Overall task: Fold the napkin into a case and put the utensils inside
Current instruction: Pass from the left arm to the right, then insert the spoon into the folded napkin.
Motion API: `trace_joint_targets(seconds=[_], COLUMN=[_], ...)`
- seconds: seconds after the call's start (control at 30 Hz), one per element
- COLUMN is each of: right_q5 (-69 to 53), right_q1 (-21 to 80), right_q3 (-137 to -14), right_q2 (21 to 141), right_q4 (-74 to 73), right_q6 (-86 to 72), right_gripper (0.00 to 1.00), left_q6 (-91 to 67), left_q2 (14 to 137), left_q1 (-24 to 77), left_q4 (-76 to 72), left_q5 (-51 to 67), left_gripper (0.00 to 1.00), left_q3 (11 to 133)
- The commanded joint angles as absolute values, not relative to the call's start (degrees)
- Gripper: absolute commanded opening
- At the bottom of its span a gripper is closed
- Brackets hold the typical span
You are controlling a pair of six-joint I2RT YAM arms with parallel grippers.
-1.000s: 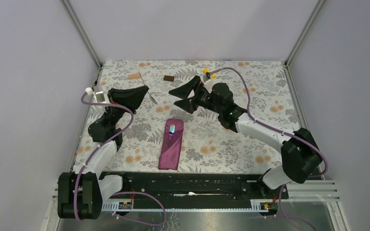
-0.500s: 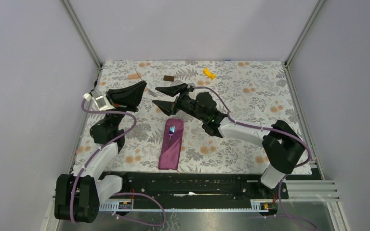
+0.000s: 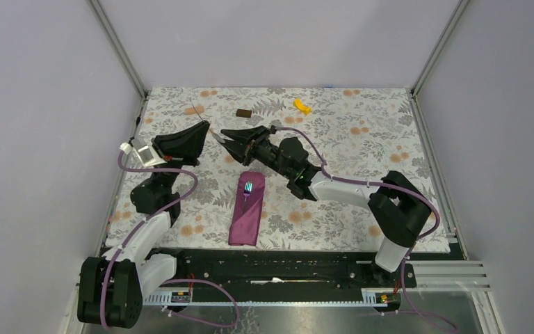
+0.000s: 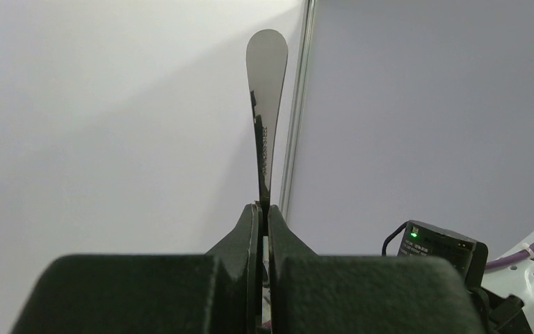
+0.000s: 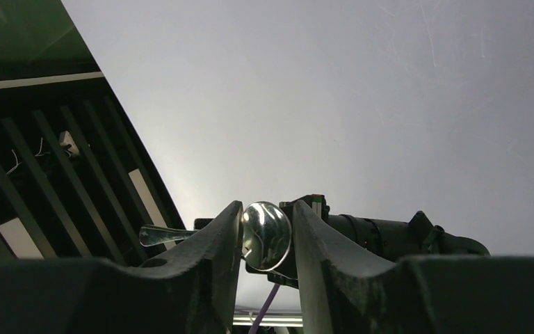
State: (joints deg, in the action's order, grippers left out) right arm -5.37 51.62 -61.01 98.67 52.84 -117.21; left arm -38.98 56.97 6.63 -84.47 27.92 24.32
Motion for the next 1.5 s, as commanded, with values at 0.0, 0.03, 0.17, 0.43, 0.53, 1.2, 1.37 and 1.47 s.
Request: trace_joint_targets(seconds=[0.0, 0.03, 0.17, 0.43, 0.53, 1.2, 1.37, 1.47], right_q5=[-3.54, -3.51, -2.99, -0.27, 1.33, -30.88, -36.48, -40.50], right_q1=[53.47, 53.64, 54.01, 53.31, 50.76, 26.10, 25.84, 25.84], right_q3=[-64.09, -64.41, -64.74, -62.62, -60.92, -80.44, -86.91, -89.36], right_q2=[99.63, 99.86, 100.66, 101.45, 100.69, 100.19, 103.19, 105.34], right_q4=[58.34, 58.54, 59.75, 65.33, 65.08, 2.14, -9.15, -14.37], right_q6=[-127.28, -127.41, -128.33, -129.95, -127.15, -12.71, 3.49, 10.27], right_gripper=[0.37, 0.36, 0.28, 0.00, 0.00, 0.06, 0.00, 0.00], left_q6=[-37.63, -37.50, -37.07, -36.43, -34.74, -42.52, -32.90, -38.26], left_q2=[55.87, 55.85, 55.89, 53.22, 47.13, 37.66, 43.53, 47.40], left_q1=[6.94, 6.93, 6.99, 6.95, 6.99, 8.93, 9.64, 9.57], left_q4=[-91.59, -91.58, -91.58, -83.10, -66.48, 17.98, 27.55, 20.92], left_q5=[26.75, 26.72, 26.80, 25.49, 21.35, 46.29, 38.16, 38.94], left_gripper=[0.00, 0.00, 0.00, 0.08, 0.40, 0.64, 0.51, 0.49], left_q3=[23.60, 23.52, 23.06, 20.72, 19.89, 30.51, 33.62, 33.34])
